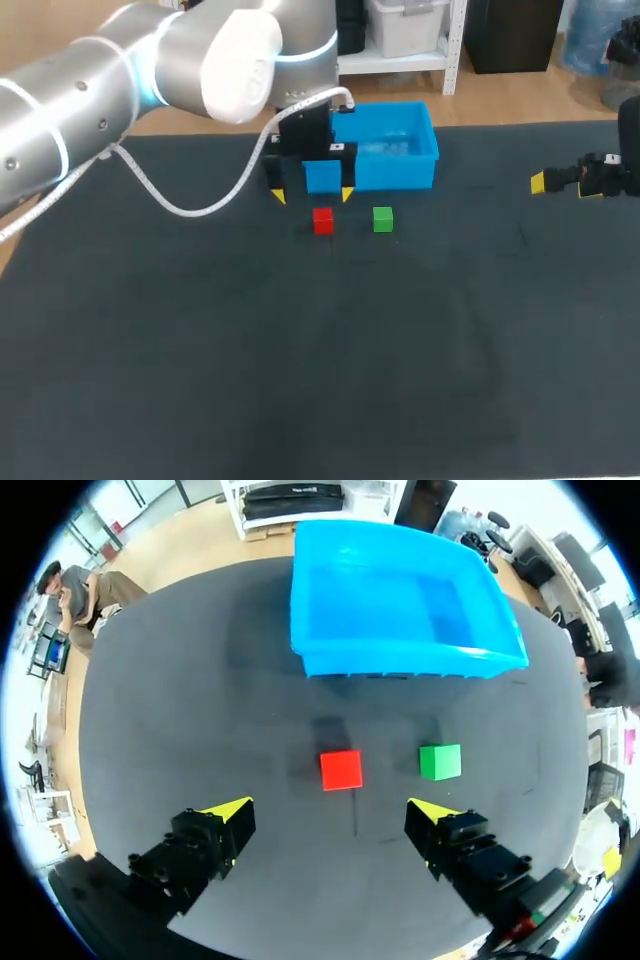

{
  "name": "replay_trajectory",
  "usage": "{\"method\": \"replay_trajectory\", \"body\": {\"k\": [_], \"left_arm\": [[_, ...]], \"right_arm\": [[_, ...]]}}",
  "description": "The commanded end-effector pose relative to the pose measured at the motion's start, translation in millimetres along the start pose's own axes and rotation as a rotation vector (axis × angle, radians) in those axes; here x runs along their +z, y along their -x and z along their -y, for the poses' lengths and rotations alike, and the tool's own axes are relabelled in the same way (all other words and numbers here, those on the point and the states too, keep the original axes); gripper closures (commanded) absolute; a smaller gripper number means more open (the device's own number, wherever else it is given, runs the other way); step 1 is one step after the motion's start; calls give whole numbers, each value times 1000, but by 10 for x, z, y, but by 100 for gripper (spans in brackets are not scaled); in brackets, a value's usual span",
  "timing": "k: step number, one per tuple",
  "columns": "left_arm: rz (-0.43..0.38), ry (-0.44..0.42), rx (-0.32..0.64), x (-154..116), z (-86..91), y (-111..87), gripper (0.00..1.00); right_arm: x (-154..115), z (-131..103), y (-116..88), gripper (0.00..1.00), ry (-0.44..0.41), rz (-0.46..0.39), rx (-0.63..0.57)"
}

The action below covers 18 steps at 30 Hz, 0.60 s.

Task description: Use the left arm to pick the red cube and place it into the blue plastic box first, then use the right arm to grasp the green cube and put it into the same blue plastic box after the first action is fully finished.

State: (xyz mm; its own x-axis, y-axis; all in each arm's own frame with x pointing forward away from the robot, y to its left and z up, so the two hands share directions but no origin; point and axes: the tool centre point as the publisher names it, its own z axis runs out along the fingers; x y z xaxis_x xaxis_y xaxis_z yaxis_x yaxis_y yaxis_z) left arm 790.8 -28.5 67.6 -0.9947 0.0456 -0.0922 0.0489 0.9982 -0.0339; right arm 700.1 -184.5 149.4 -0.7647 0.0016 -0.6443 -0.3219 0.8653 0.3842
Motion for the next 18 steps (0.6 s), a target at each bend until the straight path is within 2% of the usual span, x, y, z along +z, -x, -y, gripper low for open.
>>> {"method": "replay_trajectory", "body": {"k": [1,18], "left_arm": [[-32,8,1,38,37,89,0],[-98,28,4,224,2,51,0]], "right_arm": [[1,0,2,0,-1,-1,0],[1,0,2,0,-1,-1,0]]}}
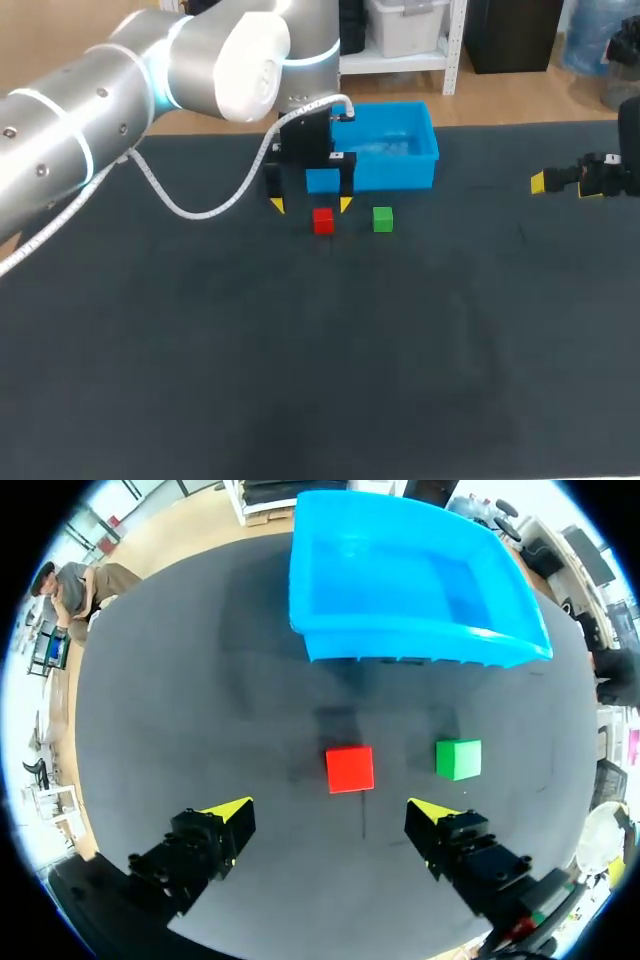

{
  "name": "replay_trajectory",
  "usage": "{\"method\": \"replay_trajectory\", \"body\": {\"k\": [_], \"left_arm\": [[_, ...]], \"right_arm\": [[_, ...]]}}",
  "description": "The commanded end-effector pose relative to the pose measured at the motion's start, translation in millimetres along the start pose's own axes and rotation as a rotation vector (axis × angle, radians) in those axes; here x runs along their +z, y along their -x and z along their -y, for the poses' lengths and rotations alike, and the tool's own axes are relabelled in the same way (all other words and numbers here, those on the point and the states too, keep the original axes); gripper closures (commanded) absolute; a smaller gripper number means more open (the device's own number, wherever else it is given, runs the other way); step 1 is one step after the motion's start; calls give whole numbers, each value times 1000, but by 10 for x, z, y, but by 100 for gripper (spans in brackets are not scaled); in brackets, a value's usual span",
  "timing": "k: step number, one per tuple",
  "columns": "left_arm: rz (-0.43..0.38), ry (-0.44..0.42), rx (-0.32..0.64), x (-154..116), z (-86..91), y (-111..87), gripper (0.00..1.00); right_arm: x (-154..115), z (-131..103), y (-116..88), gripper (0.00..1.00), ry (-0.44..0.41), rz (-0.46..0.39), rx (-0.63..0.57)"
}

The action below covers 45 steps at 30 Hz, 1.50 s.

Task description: Use the left arm to pick the red cube and place it into the blue plastic box first, then use the right arm to grasp the green cube and put it into the same blue plastic box after the first action is fully finished.

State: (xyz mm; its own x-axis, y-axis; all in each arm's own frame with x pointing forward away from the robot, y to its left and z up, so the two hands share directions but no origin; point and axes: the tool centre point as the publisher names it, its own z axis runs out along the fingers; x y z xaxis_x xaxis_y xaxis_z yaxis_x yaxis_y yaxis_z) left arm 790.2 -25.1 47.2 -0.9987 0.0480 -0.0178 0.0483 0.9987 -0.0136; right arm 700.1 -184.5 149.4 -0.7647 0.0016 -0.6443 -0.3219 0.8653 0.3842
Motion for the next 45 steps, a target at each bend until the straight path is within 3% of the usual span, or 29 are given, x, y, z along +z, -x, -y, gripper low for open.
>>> {"method": "replay_trajectory", "body": {"k": [1,21,45], "left_arm": [[-24,8,5,21,48,84,0],[-121,4,-17,159,116,126,0],[-177,17,-31,304,19,105,0]], "right_arm": [[1,0,2,0,-1,-1,0],[1,0,2,0,-1,-1,0],[1,0,2,0,-1,-1,0]]}}
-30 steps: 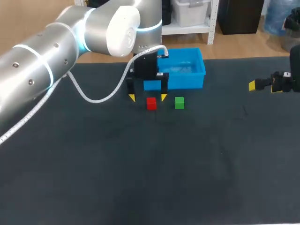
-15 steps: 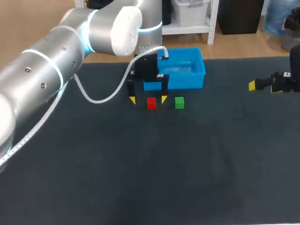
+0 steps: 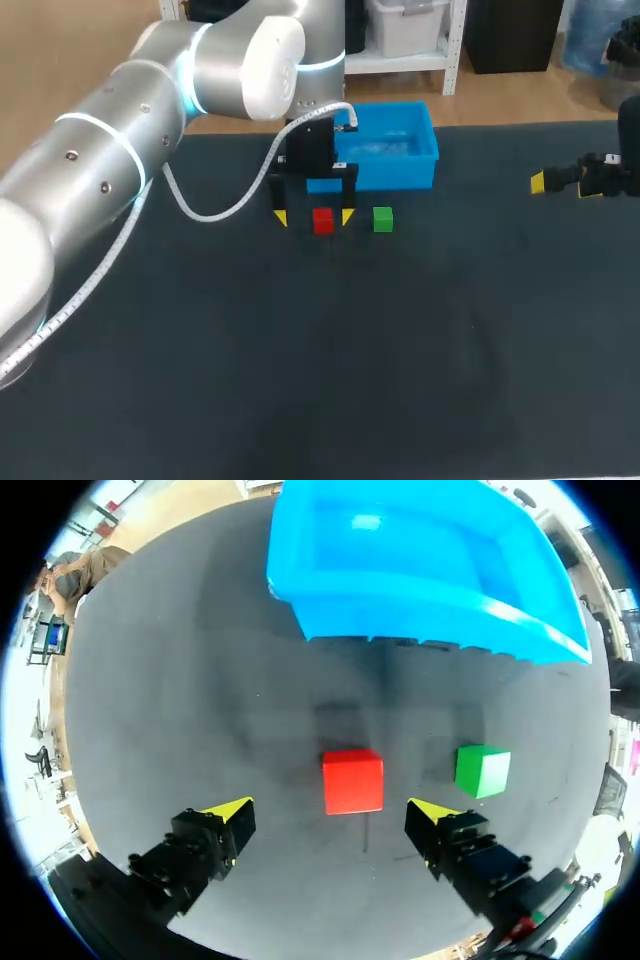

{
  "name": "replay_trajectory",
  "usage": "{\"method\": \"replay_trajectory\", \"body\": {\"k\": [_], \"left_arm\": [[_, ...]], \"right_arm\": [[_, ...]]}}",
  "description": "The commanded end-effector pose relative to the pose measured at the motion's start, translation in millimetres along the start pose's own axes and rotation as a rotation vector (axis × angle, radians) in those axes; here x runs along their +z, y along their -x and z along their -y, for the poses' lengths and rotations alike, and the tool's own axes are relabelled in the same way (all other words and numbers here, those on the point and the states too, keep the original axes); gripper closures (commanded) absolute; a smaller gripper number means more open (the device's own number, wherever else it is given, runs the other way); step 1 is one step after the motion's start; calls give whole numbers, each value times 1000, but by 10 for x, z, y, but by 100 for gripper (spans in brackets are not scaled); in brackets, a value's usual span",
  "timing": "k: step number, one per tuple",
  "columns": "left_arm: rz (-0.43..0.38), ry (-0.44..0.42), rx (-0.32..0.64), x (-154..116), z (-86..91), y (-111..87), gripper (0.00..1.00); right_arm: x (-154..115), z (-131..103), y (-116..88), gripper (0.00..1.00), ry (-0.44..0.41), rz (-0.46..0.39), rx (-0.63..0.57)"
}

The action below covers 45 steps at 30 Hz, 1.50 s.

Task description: Use the left arm to pick the red cube and place it into the blue plastic box first, then use the right arm to grasp the green cube and put it into the same blue plastic box after the first action is fully finished.

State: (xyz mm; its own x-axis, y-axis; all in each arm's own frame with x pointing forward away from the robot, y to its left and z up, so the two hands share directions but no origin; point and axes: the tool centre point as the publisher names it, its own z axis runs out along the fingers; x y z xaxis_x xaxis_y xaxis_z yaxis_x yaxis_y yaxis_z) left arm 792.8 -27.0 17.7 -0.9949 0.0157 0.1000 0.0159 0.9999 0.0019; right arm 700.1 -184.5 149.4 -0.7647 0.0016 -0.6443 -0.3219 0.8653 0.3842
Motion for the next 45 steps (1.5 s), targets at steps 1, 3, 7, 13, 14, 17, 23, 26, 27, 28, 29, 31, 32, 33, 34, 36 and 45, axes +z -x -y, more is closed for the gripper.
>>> {"method": "replay_trajectory", "body": {"k": [1,3,7,13,14,17,23,26,27,28,29,31,32,33,34,36,45], "left_arm": [[-62,5,1,2,1,84,0],[-66,5,1,14,-16,88,0],[-76,6,-2,44,-47,100,0],[-88,14,6,76,-66,117,0],[-89,15,7,77,-66,120,0],[-93,19,13,90,-66,135,0],[-101,27,19,118,-56,153,0],[-104,29,22,131,-48,169,0],[-105,30,23,134,-46,175,0],[-106,31,25,132,-42,181,0],[-107,31,25,132,-38,189,0],[-107,33,27,138,-32,204,0],[-108,33,28,140,-30,211,0],[-108,34,28,141,-28,217,0],[-107,35,28,141,-26,224,0],[-99,37,22,138,-20,247,0],[-91,24,29,111,84,315,0]], "right_arm": [[1,0,2,0,-1,-1,0],[1,0,2,0,-1,-1,0],[1,0,2,0,-1,-1,0],[1,0,2,0,-1,-1,0],[1,0,2,0,-1,-1,0],[1,0,2,0,-1,-1,0],[1,0,2,0,-1,-1,0],[1,0,2,0,-1,-1,0],[1,0,2,0,-1,-1,0],[1,0,2,0,-1,-1,0],[1,0,2,0,-1,-1,0],[1,0,2,0,-1,-1,0],[1,0,2,0,-1,-1,0],[1,0,2,0,-1,-1,0],[1,0,2,0,-1,-1,0],[1,0,2,0,-1,-1,0],[1,0,2,0,-1,-1,0]]}}
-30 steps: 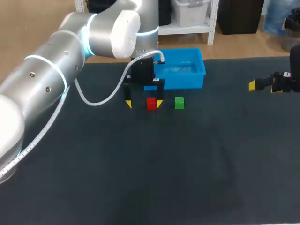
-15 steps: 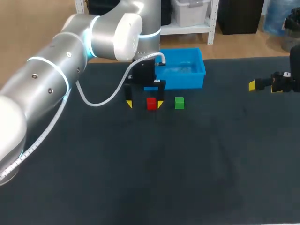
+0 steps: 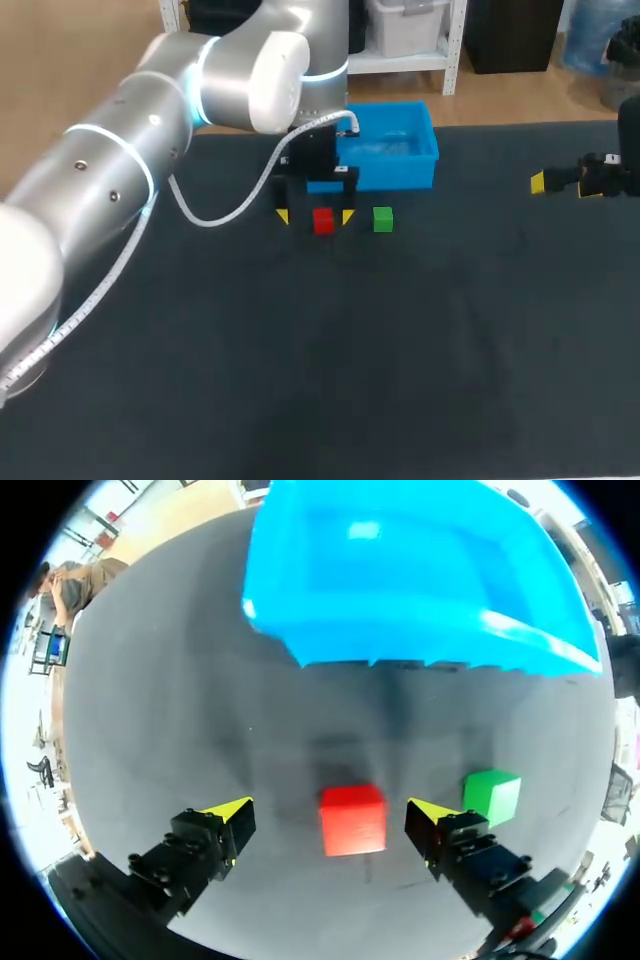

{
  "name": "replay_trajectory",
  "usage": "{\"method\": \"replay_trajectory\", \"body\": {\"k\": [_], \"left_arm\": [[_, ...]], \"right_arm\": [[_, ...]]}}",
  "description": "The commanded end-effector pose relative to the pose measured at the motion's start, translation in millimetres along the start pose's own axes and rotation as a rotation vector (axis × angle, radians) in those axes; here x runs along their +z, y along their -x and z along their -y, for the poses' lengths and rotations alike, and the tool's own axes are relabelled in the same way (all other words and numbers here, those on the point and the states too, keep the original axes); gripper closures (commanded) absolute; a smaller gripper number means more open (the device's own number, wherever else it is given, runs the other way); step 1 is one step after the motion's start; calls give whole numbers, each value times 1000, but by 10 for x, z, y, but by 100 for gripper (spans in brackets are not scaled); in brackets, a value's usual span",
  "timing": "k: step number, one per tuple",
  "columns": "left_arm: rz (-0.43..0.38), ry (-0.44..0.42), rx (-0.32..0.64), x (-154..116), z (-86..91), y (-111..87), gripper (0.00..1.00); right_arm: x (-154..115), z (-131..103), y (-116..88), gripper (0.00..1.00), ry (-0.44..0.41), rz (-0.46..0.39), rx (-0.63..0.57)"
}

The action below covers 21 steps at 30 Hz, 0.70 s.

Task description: Use the left arm to pick the red cube and place it into the blue plastic box first, then use the right arm to grasp the green cube and put it into the same blue plastic box after the first action is fully finished.

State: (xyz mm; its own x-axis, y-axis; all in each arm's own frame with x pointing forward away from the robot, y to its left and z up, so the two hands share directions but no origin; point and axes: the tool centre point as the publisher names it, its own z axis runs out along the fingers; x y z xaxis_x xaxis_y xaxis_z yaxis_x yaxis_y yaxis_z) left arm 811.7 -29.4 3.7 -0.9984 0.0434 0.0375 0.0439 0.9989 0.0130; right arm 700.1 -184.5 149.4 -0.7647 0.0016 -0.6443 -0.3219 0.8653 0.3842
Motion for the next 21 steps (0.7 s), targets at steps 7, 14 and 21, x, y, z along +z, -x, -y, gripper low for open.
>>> {"method": "replay_trajectory", "body": {"k": [7,14,21], "left_arm": [[-155,11,2,-1,72,103,0],[-162,-1,-33,4,82,70,0],[-167,-6,-52,9,103,44,0]], "right_arm": [[1,0,2,0,-1,-1,0],[1,0,2,0,-1,-1,0],[1,0,2,0,-1,-1,0]]}}
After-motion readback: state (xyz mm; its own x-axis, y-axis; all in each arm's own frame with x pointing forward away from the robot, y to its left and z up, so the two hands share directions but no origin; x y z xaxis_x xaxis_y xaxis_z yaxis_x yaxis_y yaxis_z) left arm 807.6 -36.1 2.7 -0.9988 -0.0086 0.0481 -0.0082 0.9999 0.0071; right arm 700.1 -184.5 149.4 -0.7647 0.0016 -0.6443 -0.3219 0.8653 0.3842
